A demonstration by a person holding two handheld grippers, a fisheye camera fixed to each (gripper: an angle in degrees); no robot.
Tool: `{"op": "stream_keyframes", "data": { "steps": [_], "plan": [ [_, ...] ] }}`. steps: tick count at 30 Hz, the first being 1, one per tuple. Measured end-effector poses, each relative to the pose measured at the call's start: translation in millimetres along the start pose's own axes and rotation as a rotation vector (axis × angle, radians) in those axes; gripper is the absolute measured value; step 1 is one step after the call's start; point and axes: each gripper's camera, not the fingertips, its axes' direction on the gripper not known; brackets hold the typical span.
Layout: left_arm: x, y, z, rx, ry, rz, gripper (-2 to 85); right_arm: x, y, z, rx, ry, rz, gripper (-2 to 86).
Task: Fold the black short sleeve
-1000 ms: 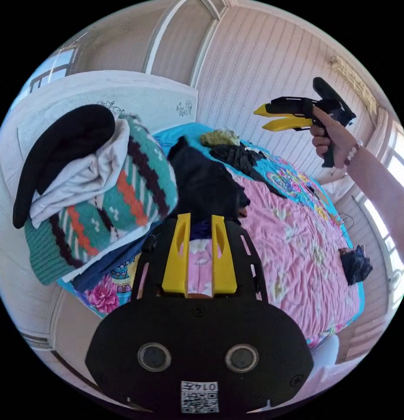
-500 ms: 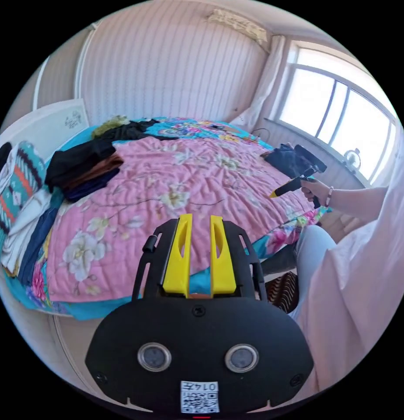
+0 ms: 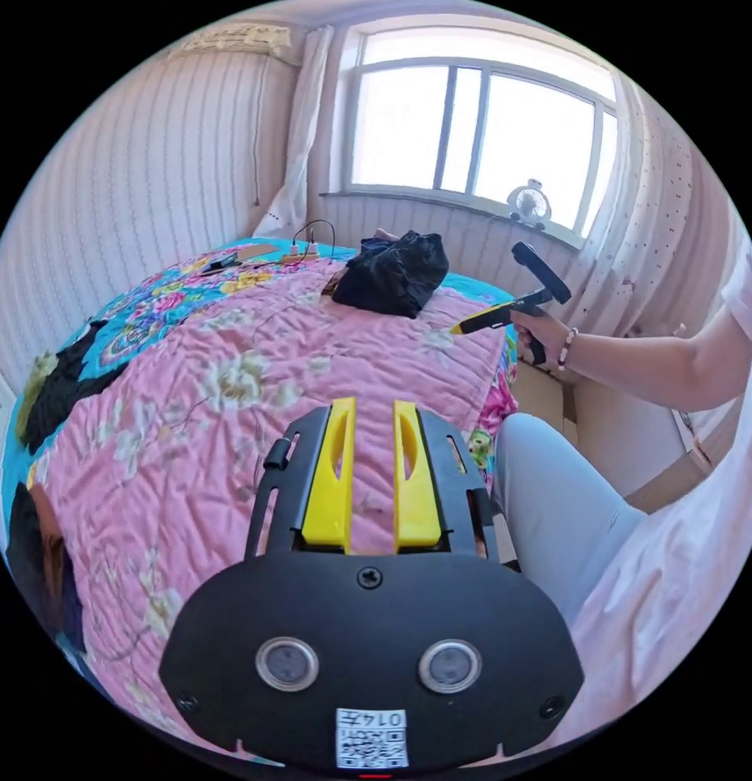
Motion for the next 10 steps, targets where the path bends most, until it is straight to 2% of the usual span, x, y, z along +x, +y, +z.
{"op": "stream_keyframes", "data": {
  "steps": [5,10],
  "plan": [
    [11.2,-88.5,70.5,-0.009,0.051,0.060,7.7,61.9,-65.5,-35.6,0.095,0.004,0.001,12.6],
    [24.8,-171.9,143.4,-0.037,-0.014,0.128,8.2,124.1,-115.0,-54.9,0.162,0.039,0.068,13.9]
  ]
}}
